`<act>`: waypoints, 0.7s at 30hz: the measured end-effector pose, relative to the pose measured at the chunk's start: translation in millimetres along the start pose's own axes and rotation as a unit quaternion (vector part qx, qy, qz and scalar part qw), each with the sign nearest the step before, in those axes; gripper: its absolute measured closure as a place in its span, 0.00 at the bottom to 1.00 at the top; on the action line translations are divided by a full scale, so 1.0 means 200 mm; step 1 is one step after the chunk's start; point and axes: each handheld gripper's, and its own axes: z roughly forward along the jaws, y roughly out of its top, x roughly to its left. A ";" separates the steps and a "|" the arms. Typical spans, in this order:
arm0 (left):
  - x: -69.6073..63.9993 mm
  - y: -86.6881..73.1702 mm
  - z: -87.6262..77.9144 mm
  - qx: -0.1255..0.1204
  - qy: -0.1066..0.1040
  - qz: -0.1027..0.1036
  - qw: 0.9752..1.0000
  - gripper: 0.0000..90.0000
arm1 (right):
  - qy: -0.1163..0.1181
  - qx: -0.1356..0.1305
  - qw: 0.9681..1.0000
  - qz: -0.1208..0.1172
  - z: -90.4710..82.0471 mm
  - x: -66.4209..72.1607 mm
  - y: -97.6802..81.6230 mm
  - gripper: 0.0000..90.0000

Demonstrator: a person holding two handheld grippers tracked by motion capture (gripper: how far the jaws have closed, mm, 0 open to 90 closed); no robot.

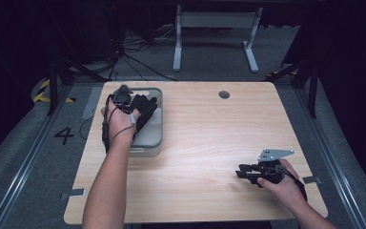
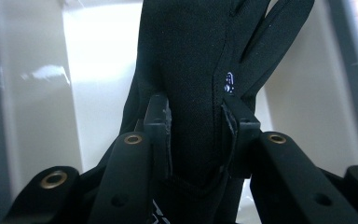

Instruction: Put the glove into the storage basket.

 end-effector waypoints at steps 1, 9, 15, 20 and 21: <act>0.00 0.00 0.01 0.005 0.002 -0.001 1.000 0.76 | 0.001 0.000 1.000 0.000 0.00 0.00 0.00 0.74; 0.04 0.01 0.09 0.034 0.020 -0.015 0.999 0.71 | -0.002 -0.007 1.000 -0.002 -0.01 0.00 0.01 0.74; 0.03 -0.01 0.05 0.002 0.034 0.002 0.999 0.40 | -0.001 -0.012 1.000 -0.004 -0.01 -0.01 0.02 0.72; 0.01 -0.06 -0.03 -0.027 0.024 0.027 0.999 0.38 | -0.015 -0.023 1.000 -0.006 -0.04 -0.04 0.05 0.70; 0.01 -0.07 -0.05 -0.030 0.023 0.032 0.999 0.39 | -0.018 -0.026 0.999 -0.005 -0.05 -0.05 0.06 0.70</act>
